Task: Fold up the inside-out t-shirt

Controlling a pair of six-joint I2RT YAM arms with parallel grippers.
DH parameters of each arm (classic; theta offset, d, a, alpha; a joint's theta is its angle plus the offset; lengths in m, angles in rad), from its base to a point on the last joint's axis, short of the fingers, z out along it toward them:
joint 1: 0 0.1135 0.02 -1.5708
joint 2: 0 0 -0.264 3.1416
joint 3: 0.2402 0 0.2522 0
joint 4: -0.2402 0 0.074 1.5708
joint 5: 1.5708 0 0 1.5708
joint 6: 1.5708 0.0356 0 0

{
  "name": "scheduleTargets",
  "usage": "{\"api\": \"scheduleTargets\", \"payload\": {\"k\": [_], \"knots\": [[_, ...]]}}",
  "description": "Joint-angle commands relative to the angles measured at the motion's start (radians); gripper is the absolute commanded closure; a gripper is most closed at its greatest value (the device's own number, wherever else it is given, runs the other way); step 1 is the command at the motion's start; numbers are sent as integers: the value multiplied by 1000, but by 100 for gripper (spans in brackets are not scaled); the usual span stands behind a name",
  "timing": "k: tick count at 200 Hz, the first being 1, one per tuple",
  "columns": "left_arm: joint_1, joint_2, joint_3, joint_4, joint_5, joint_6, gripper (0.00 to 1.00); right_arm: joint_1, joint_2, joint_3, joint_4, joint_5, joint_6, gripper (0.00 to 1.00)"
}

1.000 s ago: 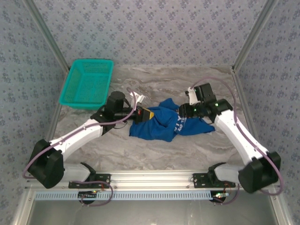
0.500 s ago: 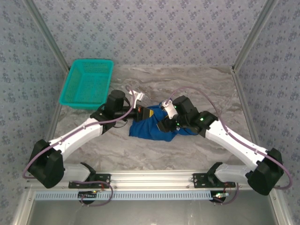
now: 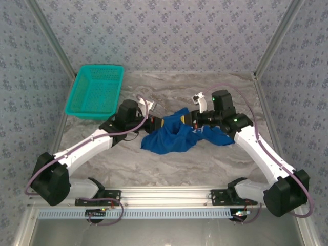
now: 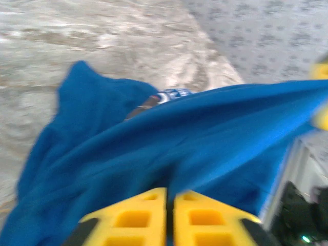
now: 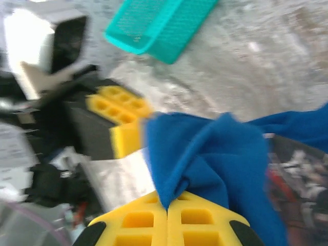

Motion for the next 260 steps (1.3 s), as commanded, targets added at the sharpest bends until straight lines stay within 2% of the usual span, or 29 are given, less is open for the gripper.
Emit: {"api": "scheduleTargets", "payload": {"k": [1,22,49,77,98,121,179,193,212,218,225,230,243,251,260], "knots": [[4,8,24,-76,-175,34,69,-13,6,50,66,-253,164,100],[-19,-45,2,-54,-147,58,55,-24,27,57,88,-271,210,100],[-73,-151,-50,-2,-106,115,42,-44,54,73,83,-262,242,100],[-133,-242,-80,12,-108,204,35,-59,88,112,11,-254,240,100],[-156,-221,-56,-18,-87,252,34,-60,95,125,-13,-255,231,100],[-171,-118,26,-79,-62,264,37,-58,94,125,-6,-254,233,100],[-178,34,140,-80,-33,268,46,-53,91,114,-7,-256,227,100],[-173,65,156,-82,-38,269,58,-49,89,115,-7,-264,217,100],[-144,100,161,-53,19,233,84,-56,90,142,-77,-257,145,100],[-130,107,159,-33,64,203,92,-64,91,150,-146,-225,105,100],[-113,108,153,-4,101,154,100,-73,92,211,-270,-114,59,98],[-102,103,145,22,118,107,100,-76,94,248,-357,10,24,94],[-73,89,123,96,160,-26,100,-62,80,304,-493,356,-14,72],[-64,83,114,129,171,-106,100,-43,56,294,-508,475,-14,65],[-63,81,119,140,178,-164,100,-9,14,250,-472,518,-5,61]]}}
